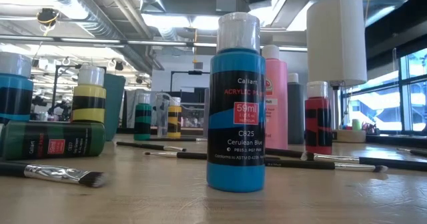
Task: Pick & Place Paint Supplies
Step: Put the black paint brush into the green cup
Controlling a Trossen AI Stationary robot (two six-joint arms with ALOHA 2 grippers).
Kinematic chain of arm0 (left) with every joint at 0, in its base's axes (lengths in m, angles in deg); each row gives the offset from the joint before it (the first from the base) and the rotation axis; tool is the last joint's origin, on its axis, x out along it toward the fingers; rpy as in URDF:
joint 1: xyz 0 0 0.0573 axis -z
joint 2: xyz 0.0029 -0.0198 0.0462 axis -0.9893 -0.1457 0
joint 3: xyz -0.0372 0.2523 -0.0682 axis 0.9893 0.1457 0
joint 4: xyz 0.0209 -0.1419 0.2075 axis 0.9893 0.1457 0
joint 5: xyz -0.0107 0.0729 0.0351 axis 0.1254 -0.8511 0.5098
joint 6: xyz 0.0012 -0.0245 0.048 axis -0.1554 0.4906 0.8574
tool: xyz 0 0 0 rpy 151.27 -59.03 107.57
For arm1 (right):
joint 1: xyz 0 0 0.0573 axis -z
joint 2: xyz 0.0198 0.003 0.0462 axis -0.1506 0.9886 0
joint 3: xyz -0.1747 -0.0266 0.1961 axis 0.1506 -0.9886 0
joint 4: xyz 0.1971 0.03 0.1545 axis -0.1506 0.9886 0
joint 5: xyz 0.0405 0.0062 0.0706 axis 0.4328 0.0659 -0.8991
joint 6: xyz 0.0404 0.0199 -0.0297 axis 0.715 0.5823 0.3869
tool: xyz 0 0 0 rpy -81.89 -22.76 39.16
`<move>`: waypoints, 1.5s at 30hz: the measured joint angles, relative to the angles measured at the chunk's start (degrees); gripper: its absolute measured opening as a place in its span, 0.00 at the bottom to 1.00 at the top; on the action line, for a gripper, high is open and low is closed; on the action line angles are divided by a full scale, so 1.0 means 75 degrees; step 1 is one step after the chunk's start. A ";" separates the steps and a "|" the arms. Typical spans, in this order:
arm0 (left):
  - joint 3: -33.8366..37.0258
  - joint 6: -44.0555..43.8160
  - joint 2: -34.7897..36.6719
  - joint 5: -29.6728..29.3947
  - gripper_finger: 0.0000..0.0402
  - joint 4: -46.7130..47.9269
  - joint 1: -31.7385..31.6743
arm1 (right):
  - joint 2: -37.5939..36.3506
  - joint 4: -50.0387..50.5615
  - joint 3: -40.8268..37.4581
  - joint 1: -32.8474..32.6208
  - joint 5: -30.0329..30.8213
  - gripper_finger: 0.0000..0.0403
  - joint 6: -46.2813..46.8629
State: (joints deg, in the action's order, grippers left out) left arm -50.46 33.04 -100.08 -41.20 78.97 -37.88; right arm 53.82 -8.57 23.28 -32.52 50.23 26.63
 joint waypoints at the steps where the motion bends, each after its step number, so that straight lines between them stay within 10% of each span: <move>1: 0.0000 0.0068 0.0000 0.0129 0.70 -0.0056 -0.0059 | 0.0034 -0.0136 0.0000 0.0037 -0.0012 0.00 -0.0005; 28: 0.0000 0.1475 0.0003 0.0073 0.69 -0.1216 -0.0252 | 0.0171 -0.1092 -0.0003 0.0649 -0.0443 0.00 0.0374; 45: 0.0000 0.0915 0.0003 0.0547 0.38 -0.1213 -0.0425 | 0.0171 -0.0864 -0.0003 0.0709 -0.0475 0.00 0.0516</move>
State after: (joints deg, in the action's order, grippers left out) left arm -50.46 39.90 -100.05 -37.10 69.87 -41.07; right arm 55.10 -15.05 23.25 -27.20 46.67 30.50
